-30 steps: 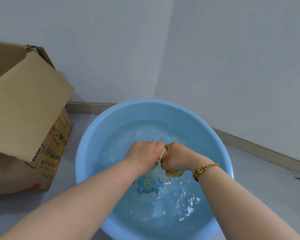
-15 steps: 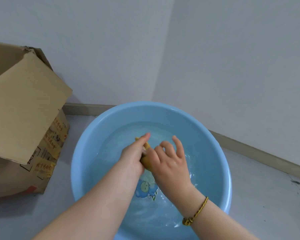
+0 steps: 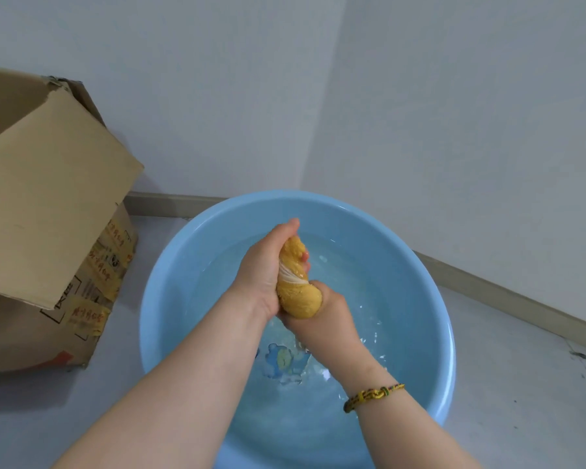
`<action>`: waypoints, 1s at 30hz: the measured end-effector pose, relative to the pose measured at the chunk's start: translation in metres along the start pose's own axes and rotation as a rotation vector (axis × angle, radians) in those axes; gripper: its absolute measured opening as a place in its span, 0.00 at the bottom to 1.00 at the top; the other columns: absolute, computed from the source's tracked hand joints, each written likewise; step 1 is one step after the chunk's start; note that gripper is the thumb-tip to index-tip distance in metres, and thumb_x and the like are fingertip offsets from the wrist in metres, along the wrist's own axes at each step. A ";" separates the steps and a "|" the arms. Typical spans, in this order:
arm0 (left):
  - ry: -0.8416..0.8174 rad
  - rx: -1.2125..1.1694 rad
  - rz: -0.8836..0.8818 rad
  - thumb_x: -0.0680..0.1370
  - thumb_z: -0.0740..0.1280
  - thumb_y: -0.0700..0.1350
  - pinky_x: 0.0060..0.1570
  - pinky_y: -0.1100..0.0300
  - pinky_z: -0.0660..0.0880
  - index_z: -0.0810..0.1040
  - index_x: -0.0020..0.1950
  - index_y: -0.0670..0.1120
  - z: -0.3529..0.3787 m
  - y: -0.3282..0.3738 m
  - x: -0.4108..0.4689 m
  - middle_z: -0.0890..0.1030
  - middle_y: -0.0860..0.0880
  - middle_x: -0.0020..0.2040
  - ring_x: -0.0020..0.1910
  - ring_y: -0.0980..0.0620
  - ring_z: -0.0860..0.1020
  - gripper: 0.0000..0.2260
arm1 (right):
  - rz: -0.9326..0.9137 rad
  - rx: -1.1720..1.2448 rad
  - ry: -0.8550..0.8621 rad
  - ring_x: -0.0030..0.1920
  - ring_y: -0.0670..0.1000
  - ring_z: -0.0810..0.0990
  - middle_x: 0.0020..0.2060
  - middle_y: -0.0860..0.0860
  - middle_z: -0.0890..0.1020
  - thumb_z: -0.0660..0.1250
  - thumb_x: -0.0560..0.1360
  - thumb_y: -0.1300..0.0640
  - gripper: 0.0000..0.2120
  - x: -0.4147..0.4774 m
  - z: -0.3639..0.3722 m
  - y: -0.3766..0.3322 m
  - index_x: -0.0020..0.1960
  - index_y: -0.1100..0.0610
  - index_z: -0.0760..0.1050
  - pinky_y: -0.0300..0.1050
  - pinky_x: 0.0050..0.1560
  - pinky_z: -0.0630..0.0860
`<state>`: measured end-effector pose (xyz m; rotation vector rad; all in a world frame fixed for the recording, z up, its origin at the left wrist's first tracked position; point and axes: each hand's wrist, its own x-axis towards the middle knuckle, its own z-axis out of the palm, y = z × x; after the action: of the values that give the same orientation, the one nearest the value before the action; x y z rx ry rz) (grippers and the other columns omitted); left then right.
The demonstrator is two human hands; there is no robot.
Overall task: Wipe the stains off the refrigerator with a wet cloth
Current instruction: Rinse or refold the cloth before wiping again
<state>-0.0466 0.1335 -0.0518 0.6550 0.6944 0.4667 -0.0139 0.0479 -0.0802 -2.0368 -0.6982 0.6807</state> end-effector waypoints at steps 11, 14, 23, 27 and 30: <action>-0.288 0.131 -0.096 0.70 0.59 0.39 0.25 0.68 0.69 0.70 0.23 0.44 -0.012 0.008 0.001 0.72 0.47 0.21 0.21 0.52 0.71 0.14 | 0.054 0.017 -0.349 0.18 0.41 0.63 0.19 0.45 0.66 0.67 0.67 0.68 0.15 0.005 -0.022 0.000 0.30 0.55 0.65 0.33 0.22 0.61; -0.434 0.090 -0.191 0.64 0.59 0.36 0.35 0.62 0.77 0.79 0.33 0.43 -0.017 0.014 -0.005 0.80 0.44 0.30 0.30 0.49 0.79 0.10 | -0.276 -0.363 -0.070 0.29 0.45 0.73 0.28 0.47 0.75 0.70 0.67 0.63 0.05 0.007 -0.032 0.007 0.40 0.56 0.75 0.39 0.32 0.67; -0.773 0.729 -0.636 0.61 0.63 0.37 0.32 0.55 0.79 0.68 0.57 0.53 -0.022 0.014 -0.010 0.73 0.46 0.55 0.44 0.49 0.81 0.26 | -0.994 -1.080 0.302 0.20 0.51 0.70 0.26 0.51 0.76 0.55 0.62 0.65 0.10 0.018 -0.057 0.012 0.29 0.57 0.74 0.35 0.19 0.61; -0.630 1.345 -0.485 0.71 0.71 0.42 0.24 0.66 0.65 0.67 0.50 0.49 -0.013 0.008 -0.009 0.74 0.50 0.39 0.33 0.51 0.75 0.15 | -1.012 -1.188 0.277 0.19 0.49 0.68 0.23 0.49 0.74 0.53 0.60 0.65 0.12 0.019 -0.050 0.008 0.26 0.55 0.73 0.35 0.19 0.59; -0.396 1.782 -0.142 0.70 0.68 0.41 0.29 0.63 0.66 0.67 0.50 0.48 -0.005 -0.006 -0.005 0.70 0.51 0.36 0.38 0.48 0.72 0.13 | -0.755 -1.199 0.143 0.15 0.48 0.67 0.19 0.51 0.70 0.67 0.48 0.62 0.06 0.021 -0.042 0.011 0.23 0.54 0.72 0.32 0.19 0.51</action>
<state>-0.0526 0.1283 -0.0568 2.2567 0.6325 -0.5854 0.0314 0.0343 -0.0732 -2.4495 -1.9500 -0.4719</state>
